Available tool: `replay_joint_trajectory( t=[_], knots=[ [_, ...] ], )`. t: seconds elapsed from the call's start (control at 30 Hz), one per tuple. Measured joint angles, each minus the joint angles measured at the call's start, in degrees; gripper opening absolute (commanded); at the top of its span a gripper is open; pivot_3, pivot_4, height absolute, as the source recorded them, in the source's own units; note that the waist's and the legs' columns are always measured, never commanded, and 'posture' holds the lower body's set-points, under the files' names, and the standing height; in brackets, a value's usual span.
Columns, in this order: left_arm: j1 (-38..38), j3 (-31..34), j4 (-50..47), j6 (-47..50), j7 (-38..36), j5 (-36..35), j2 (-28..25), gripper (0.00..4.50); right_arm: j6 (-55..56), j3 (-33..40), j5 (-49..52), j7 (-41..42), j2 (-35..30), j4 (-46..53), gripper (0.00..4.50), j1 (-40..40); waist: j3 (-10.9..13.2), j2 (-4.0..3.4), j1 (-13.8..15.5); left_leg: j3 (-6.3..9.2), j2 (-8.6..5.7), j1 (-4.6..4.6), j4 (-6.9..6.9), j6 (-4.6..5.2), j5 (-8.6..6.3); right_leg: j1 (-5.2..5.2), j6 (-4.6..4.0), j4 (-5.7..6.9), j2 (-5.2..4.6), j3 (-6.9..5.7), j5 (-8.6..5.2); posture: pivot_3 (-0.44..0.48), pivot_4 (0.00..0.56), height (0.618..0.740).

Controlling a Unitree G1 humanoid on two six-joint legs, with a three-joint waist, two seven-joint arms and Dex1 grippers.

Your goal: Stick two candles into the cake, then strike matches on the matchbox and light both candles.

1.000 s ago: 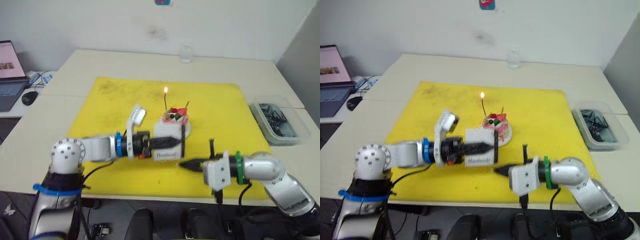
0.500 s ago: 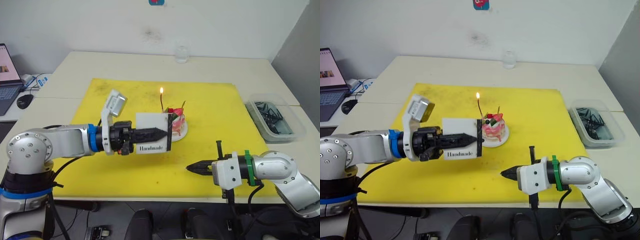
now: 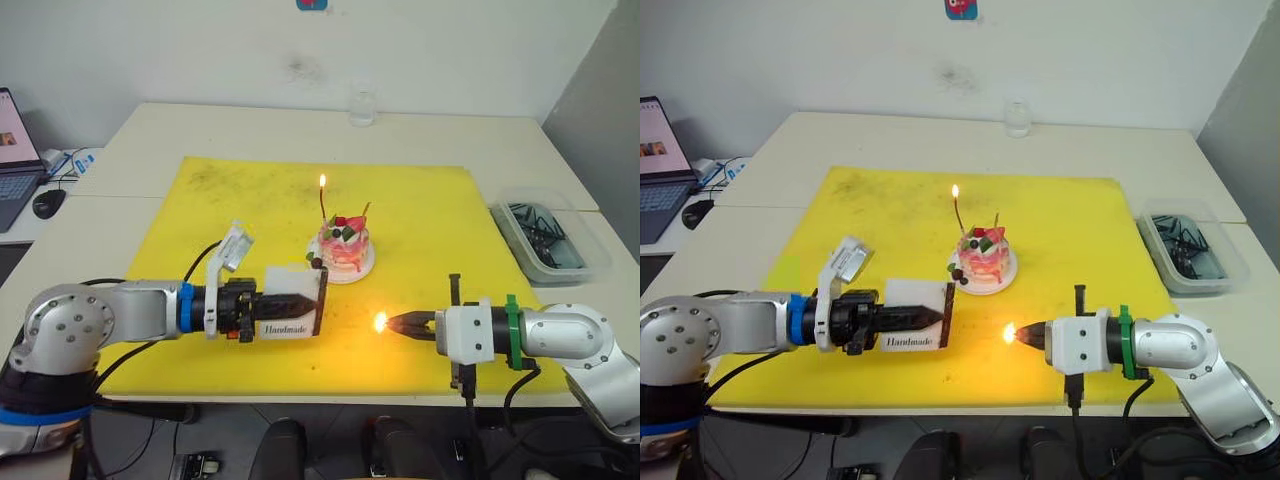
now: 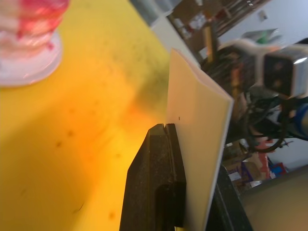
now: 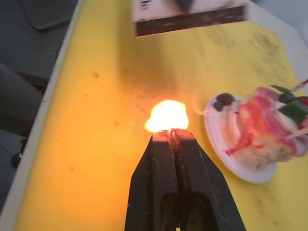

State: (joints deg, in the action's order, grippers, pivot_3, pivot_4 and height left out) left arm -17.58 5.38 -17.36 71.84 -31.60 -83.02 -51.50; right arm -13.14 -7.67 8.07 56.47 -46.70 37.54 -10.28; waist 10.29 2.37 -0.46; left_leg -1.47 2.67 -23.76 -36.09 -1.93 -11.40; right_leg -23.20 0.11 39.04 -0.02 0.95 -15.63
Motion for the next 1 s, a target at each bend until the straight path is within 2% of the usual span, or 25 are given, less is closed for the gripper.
replay_joint_trajectory(
  t=[0.13,0.3,0.4,1.0],
  knots=[
    [2.2,-1.4,-0.3,-0.8,-3.3,4.9,0.4,0.0,-3.1,0.1,-0.2,-2.4,2.4,-1.9,0.03,-8.1,0.0,0.0,0.2,0.01,0.0,-0.01,-0.03,0.0,0.0,0.01,-0.08,0.0,-0.01,-0.04,0.01,0.0,0.15,0.74],
    [2.2,-2.7,-0.9,-1.1,-5.3,7.8,2.4,0.0,-6.8,-0.6,-1.7,-6.9,7.0,-6.0,0.03,-19.4,0.0,0.0,0.2,0.01,0.0,-0.08,0.0,0.01,0.0,-0.04,-0.1,-0.03,-0.01,-0.03,0.01,0.0,0.15,0.74],
    [2.2,-2.9,-1.2,-1.1,-5.7,9.0,3.3,0.0,-8.0,-1.6,-2.6,-8.5,8.6,-7.6,0.03,-21.9,0.0,0.0,0.2,0.01,0.0,-0.12,0.03,0.01,-0.01,-0.05,-0.13,-0.04,0.0,-0.07,-0.04,0.0,0.15,0.74],
    [2.0,-2.9,-1.3,-0.8,-6.7,10.9,5.6,0.0,-11.8,-2.5,-5.2,-12.0,9.3,-9.6,0.03,-22.3,0.0,0.0,0.2,0.02,0.01,-0.11,0.03,0.02,-0.01,-0.06,-0.1,-0.01,0.0,-0.06,-0.03,0.0,0.15,0.74]
  ],
)
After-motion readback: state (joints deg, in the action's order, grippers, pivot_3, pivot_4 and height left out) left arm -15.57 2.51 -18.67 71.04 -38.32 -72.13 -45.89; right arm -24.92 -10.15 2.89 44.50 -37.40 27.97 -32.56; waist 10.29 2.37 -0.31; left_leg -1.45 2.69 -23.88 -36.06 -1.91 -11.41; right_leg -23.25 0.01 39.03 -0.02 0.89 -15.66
